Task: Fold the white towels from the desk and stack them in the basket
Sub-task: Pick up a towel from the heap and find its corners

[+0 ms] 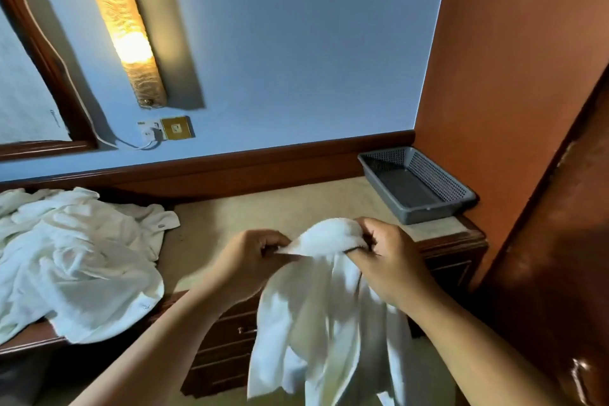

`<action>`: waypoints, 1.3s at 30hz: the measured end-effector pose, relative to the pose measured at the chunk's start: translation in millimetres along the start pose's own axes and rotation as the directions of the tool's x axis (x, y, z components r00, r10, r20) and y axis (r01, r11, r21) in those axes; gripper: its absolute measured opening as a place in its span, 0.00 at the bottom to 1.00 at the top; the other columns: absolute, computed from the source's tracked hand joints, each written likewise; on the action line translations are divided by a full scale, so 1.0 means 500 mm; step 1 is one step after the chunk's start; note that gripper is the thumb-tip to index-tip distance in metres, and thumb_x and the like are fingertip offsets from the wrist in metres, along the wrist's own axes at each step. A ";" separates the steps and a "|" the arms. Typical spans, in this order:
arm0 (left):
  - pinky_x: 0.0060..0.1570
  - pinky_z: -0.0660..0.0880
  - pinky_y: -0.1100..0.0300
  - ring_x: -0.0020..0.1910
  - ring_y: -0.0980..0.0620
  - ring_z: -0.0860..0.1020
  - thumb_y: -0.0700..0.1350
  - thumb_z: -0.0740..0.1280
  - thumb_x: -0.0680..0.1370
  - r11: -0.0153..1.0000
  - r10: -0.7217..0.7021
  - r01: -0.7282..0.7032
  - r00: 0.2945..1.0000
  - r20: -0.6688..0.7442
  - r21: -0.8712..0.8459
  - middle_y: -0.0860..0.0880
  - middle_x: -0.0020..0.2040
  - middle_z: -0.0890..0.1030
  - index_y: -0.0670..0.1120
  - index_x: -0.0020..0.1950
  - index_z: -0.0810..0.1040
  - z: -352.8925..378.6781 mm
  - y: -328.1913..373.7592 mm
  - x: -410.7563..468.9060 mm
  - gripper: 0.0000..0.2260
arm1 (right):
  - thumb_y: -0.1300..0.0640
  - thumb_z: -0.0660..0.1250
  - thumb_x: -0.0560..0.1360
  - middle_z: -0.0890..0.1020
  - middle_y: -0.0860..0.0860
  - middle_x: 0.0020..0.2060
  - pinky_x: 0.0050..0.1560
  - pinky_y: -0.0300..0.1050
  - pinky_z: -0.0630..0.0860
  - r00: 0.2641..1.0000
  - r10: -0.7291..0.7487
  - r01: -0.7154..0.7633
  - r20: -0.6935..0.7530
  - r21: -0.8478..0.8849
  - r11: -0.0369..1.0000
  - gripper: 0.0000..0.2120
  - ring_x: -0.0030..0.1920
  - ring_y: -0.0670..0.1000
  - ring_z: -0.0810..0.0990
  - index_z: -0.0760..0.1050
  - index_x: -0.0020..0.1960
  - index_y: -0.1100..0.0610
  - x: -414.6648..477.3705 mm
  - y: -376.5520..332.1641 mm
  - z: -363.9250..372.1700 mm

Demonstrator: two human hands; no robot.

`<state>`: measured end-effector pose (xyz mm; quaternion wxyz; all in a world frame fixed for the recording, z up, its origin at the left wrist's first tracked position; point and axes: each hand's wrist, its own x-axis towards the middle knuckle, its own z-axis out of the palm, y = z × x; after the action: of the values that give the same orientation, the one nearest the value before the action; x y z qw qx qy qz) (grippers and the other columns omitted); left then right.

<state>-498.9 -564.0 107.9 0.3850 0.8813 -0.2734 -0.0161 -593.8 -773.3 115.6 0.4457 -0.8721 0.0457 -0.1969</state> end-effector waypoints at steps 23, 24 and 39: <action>0.25 0.72 0.60 0.23 0.52 0.70 0.48 0.71 0.80 0.898 -0.054 0.273 0.846 0.530 -0.344 0.45 0.30 0.77 0.62 0.65 0.75 0.142 -0.034 0.063 0.16 | 0.56 0.73 0.74 0.84 0.48 0.36 0.41 0.49 0.77 0.994 0.044 -0.035 -0.098 0.094 0.995 0.01 0.39 0.48 0.81 0.82 0.46 0.53 0.028 0.025 -0.080; 0.25 0.73 0.60 0.24 0.51 0.72 0.48 0.69 0.81 0.909 -0.082 0.292 0.824 0.561 -0.296 0.45 0.32 0.79 0.60 0.65 0.76 0.154 -0.037 0.064 0.14 | 0.55 0.73 0.74 0.84 0.48 0.36 0.40 0.49 0.77 0.997 0.027 -0.019 -0.073 0.110 0.994 0.02 0.38 0.49 0.81 0.81 0.45 0.52 0.024 0.021 -0.080; 0.50 0.74 0.54 0.47 0.47 0.76 0.69 0.68 0.73 0.640 0.245 0.198 0.863 0.441 -0.742 0.44 0.51 0.80 0.44 0.58 0.80 0.143 0.050 0.128 0.30 | 0.45 0.65 0.69 0.82 0.61 0.39 0.39 0.49 0.71 0.994 0.106 -0.102 -0.011 0.204 0.974 0.14 0.38 0.60 0.78 0.82 0.47 0.53 0.042 0.051 -0.115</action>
<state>-473.3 -657.7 86.5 0.6363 0.5931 -0.3427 -0.3548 -594.1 -837.5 131.8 0.5416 -0.8161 0.0759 -0.1867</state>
